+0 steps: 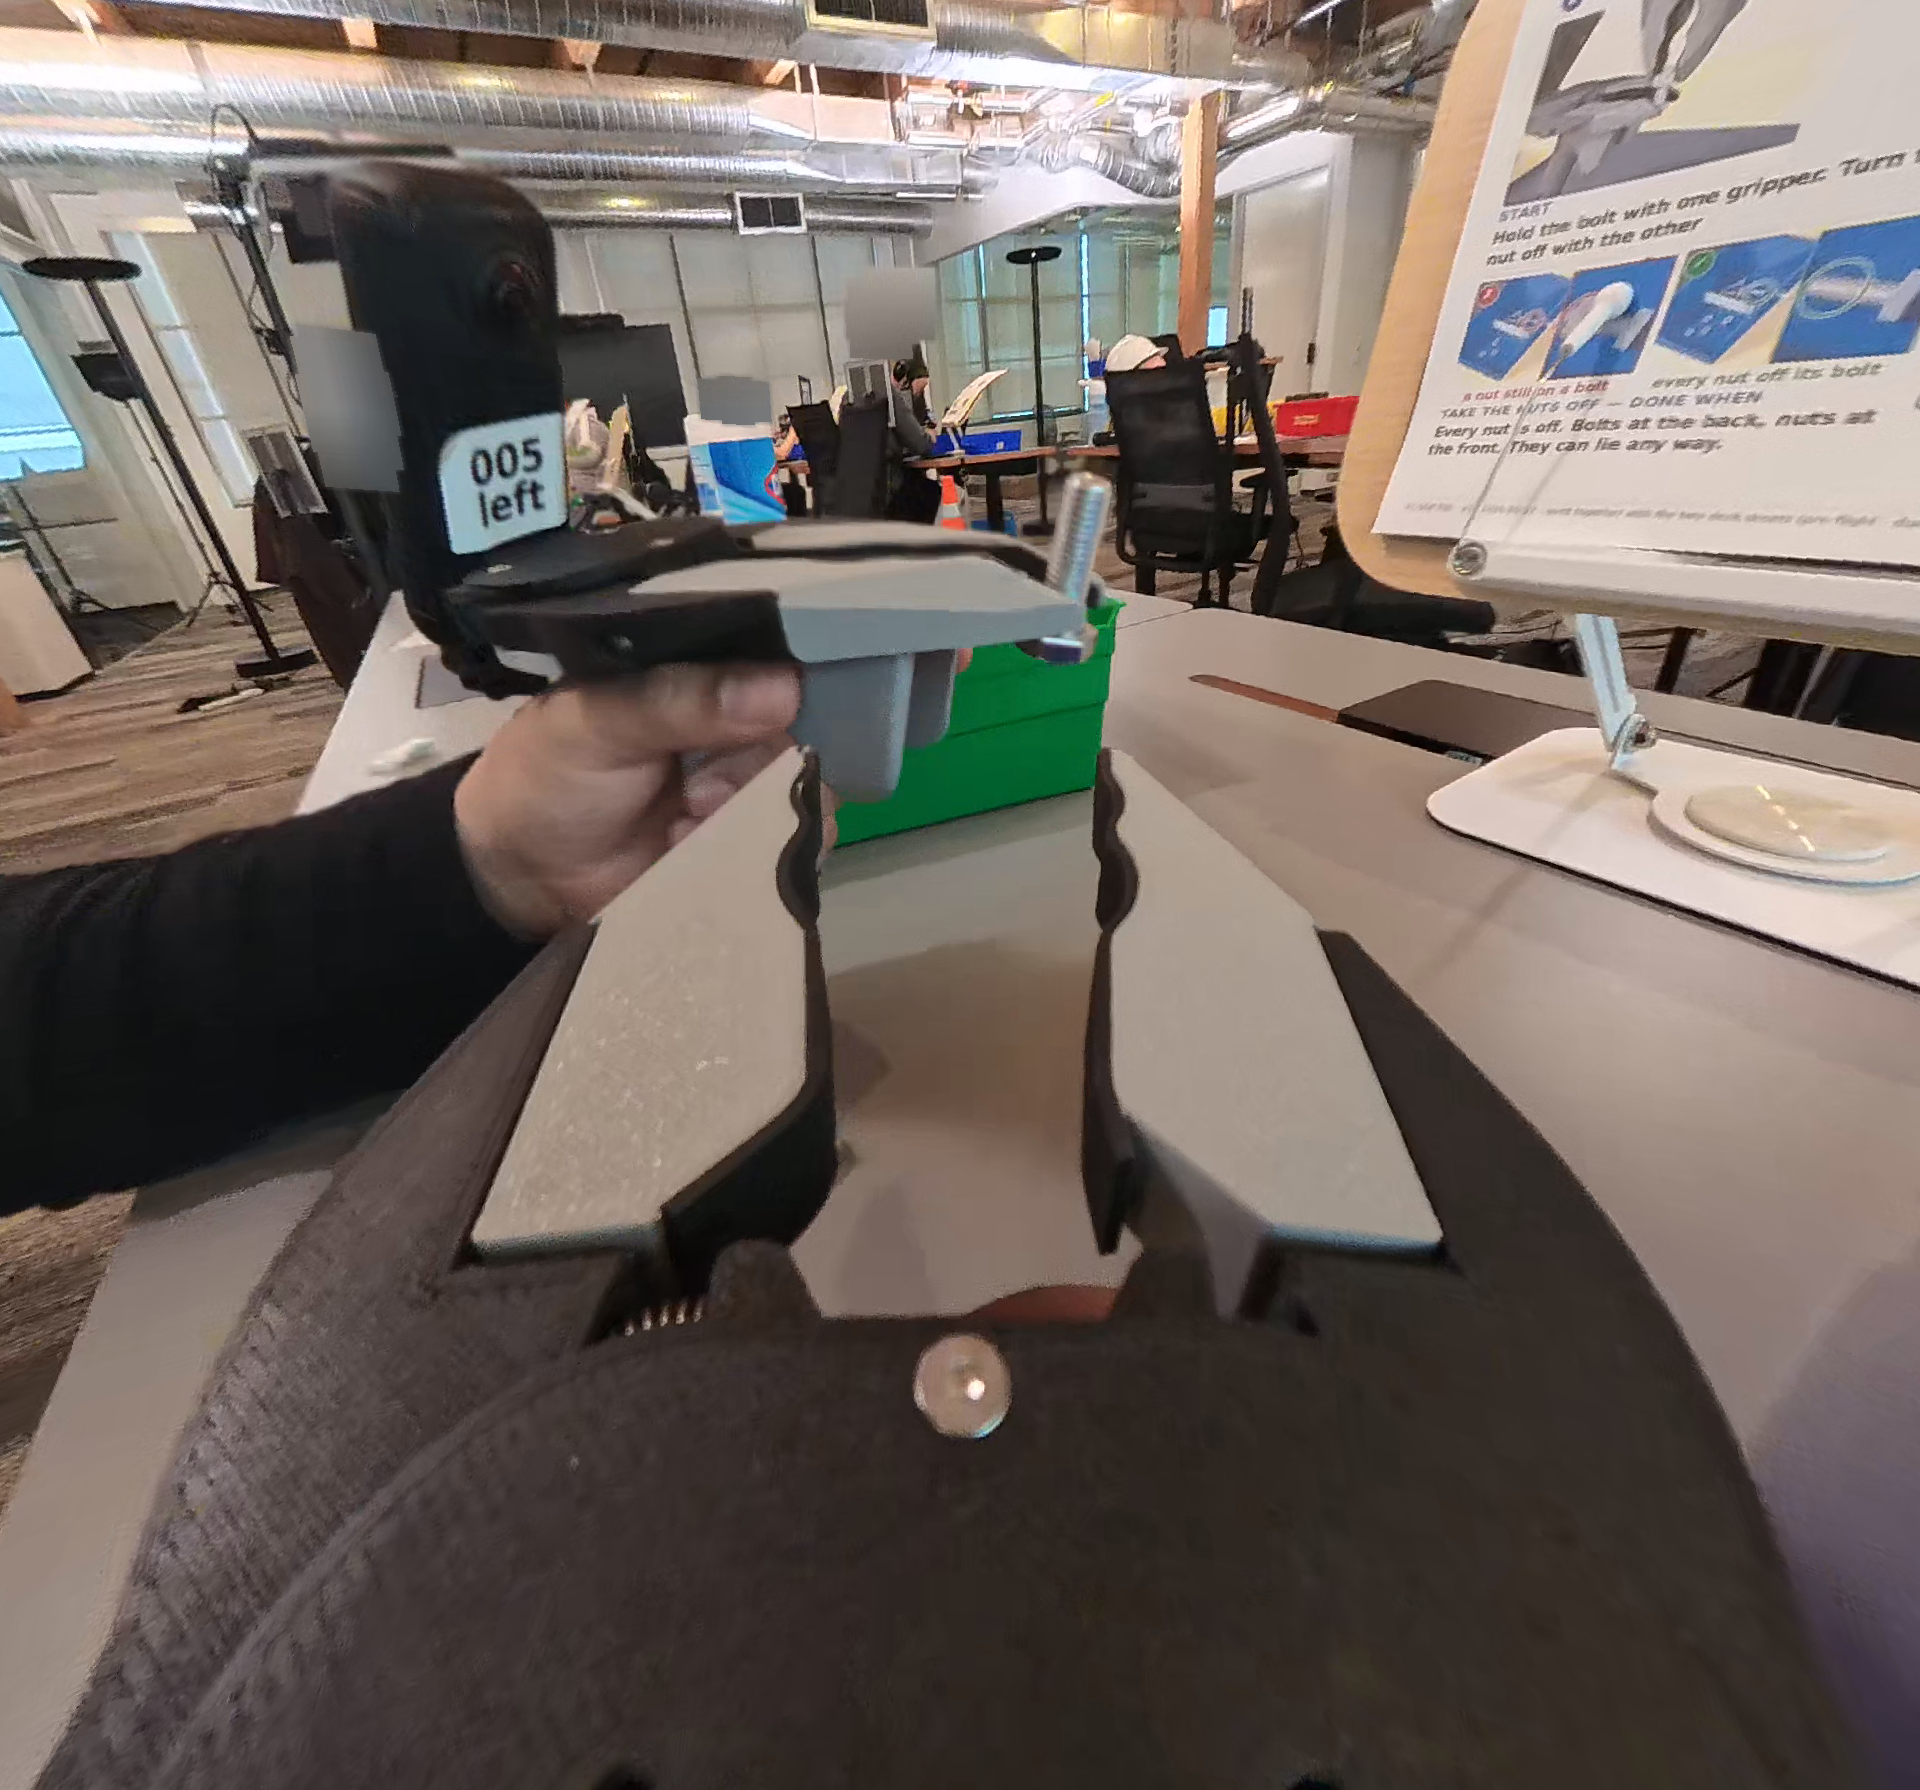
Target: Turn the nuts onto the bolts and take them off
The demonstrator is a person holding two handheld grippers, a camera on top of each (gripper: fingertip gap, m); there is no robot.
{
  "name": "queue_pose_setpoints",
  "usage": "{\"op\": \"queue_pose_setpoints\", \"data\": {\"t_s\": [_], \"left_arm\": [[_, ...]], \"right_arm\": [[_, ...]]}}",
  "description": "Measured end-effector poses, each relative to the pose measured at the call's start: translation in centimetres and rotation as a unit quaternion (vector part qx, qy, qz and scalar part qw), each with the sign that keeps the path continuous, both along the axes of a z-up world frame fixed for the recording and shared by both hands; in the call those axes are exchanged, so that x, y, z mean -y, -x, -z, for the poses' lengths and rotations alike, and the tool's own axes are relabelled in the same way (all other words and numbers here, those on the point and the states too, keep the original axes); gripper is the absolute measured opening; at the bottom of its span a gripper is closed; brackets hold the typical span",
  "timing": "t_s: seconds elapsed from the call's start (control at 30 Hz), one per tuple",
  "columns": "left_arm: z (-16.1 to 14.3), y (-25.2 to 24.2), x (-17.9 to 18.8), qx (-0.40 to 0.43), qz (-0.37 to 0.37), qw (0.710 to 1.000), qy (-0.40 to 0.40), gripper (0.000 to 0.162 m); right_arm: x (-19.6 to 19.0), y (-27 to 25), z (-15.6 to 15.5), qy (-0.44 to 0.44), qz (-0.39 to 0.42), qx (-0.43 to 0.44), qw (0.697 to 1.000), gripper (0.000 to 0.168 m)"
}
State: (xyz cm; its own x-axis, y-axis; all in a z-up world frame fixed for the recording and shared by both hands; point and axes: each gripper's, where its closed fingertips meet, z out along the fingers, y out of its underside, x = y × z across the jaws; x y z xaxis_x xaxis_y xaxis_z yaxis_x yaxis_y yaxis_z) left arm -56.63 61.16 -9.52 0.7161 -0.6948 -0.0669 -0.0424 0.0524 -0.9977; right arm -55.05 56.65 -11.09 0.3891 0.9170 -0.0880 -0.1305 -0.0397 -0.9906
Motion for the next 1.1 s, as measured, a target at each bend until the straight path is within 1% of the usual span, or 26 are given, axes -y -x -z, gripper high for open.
{"op": "queue_pose_setpoints", "data": {"t_s": [0.07,0.17,0.23,0.3,0.4,0.47,0.6,0.77,0.83,1.0,1.1], "left_arm": [[1.1,0.8,-0.4,-0.018,-0.013,1.0,0.022,0.007],[1.6,1.7,-0.6,-0.023,-0.023,0.999,0.022,0.007],[2.1,1.6,-0.6,-0.006,-0.014,0.999,0.043,0.006],[2.9,1.3,-0.8,-0.011,-0.011,0.998,0.054,0.006],[3.9,0.9,-0.8,-0.015,-0.009,0.998,0.068,0.006],[4.2,0.2,-0.5,-0.011,0.009,0.997,0.08,0.006],[4.9,-0.2,-0.5,-0.031,0.002,0.997,0.075,0.006],[5.0,-0.6,-0.1,-0.026,0.025,0.996,0.08,0.006],[5.0,-0.4,-0.2,-0.022,0.022,0.996,0.084,0.006],[4.9,-0.2,-0.5,-0.01,0.021,0.996,0.09,0.007],[4.7,-0.1,-0.4,-0.013,0.02,0.996,0.083,0.006]], "right_arm": [[-0.2,0.8,0.6,0.001,-0.006,0.017,1.0,0.05],[-0.6,1.6,1.5,0.012,-0.014,0.037,0.999,0.051],[-0.6,1.7,1.6,0.032,-0.024,0.03,0.999,0.052],[-0.4,1.6,1.6,0.041,-0.031,0.022,0.998,0.052],[-0.4,1.5,1.6,0.039,-0.029,0.025,0.998,0.053],[-0.5,1.5,1.8,0.039,-0.023,0.03,0.998,0.052],[-0.5,1.7,2.0,0.038,-0.024,0.033,0.998,0.051],[-1.4,1.3,2.3,0.042,-0.011,0.038,0.998,0.051],[-1.5,1.3,2.2,0.05,-0.019,0.029,0.998,0.053],[-1.9,1.1,2.3,0.05,-0.006,0.029,0.998,0.052],[-2.3,1.4,3.0,0.046,0.009,0.054,0.997,0.05]]}}
